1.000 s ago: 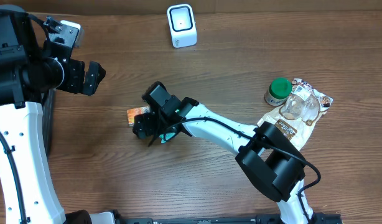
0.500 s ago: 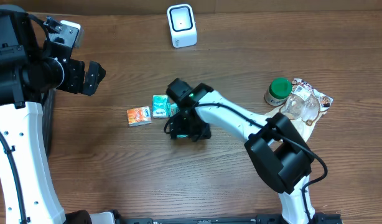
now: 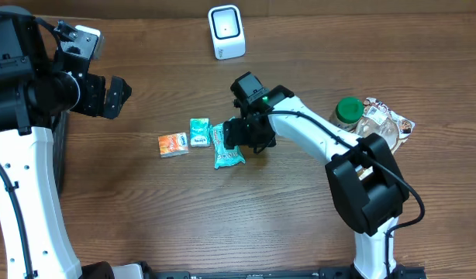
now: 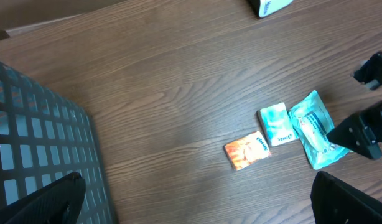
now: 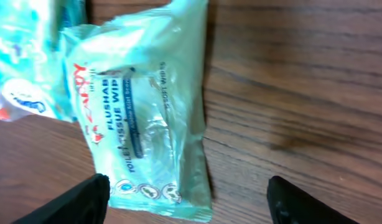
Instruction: Scan the item barcode
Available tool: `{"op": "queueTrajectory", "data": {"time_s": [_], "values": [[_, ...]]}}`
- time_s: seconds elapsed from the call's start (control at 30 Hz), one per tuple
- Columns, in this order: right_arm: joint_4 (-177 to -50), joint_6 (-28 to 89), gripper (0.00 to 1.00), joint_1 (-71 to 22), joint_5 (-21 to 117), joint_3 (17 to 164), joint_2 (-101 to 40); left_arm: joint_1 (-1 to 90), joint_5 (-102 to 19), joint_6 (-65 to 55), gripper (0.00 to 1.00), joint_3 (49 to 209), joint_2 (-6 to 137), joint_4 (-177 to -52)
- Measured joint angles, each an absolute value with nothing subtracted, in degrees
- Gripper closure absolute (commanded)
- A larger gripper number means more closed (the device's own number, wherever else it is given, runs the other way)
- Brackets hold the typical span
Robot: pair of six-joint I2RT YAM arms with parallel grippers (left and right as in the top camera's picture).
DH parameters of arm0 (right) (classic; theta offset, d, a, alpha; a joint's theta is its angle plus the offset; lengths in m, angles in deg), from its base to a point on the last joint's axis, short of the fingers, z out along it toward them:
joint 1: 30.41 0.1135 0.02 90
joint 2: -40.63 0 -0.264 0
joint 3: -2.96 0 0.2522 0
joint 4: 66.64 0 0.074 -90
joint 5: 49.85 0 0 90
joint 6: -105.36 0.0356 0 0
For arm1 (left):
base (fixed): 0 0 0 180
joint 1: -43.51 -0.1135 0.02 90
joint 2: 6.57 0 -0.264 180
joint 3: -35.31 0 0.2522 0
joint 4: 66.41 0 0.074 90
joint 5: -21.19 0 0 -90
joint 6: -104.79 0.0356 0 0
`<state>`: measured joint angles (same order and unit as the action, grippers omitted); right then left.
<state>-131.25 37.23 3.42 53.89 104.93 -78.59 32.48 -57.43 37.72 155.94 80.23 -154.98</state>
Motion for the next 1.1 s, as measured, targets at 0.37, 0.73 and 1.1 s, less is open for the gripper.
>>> {"op": "queueTrajectory", "data": {"time_s": [0.37,0.73,1.1], "values": [[-137.70,34.36,0.30,1.27,59.02,104.99,-80.40,32.48,-57.46,37.72,0.00,155.94,80.23,-154.98],[-122.77,36.86,0.37,2.08,63.68,99.01,-79.83,32.48,-57.46,37.72,0.00,155.94,80.23,-154.98],[-121.29,45.71,0.96,3.35,66.96,95.05,-78.98,32.48,-57.46,37.72,0.00,155.94,80.23,-154.98]]}}
